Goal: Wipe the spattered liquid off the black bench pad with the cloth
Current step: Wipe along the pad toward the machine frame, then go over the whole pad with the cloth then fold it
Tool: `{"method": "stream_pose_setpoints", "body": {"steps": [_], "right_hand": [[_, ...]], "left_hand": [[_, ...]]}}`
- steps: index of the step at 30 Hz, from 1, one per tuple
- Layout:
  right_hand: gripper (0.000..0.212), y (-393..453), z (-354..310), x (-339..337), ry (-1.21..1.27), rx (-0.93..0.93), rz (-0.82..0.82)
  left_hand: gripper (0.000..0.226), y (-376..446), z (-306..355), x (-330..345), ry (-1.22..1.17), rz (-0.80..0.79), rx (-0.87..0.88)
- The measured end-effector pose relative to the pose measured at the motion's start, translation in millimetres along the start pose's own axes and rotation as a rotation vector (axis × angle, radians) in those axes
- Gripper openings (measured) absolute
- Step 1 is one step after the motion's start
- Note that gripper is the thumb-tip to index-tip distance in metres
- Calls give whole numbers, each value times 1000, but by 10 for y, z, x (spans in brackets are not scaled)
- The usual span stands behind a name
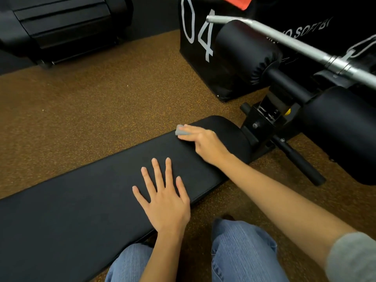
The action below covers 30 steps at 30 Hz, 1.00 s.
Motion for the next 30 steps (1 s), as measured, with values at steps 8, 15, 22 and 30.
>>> {"method": "stream_pose_setpoints", "body": {"steps": [8, 15, 22, 30], "right_hand": [[55, 110, -37, -117, 8, 195, 184], [55, -121, -209, -97, 747, 336, 138], [31, -497, 152, -478, 344, 558, 394], [27, -402, 82, -311, 136, 495, 225]], "left_hand": [[57, 6, 2, -9, 2, 7, -8], [55, 39, 12, -38, -35, -73, -45], [49, 355, 132, -312, -235, -20, -10], [48, 1197, 391, -387, -309, -101, 171]]}}
Point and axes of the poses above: each hand's wrist, its own y-axis towards the middle knuckle, its own x-axis out of the palm, z = x × y, the point moved 9 cm from there along y, towards the middle knuckle, and after that the axes turned 5 degrees about -x, right-handed, at the moved point
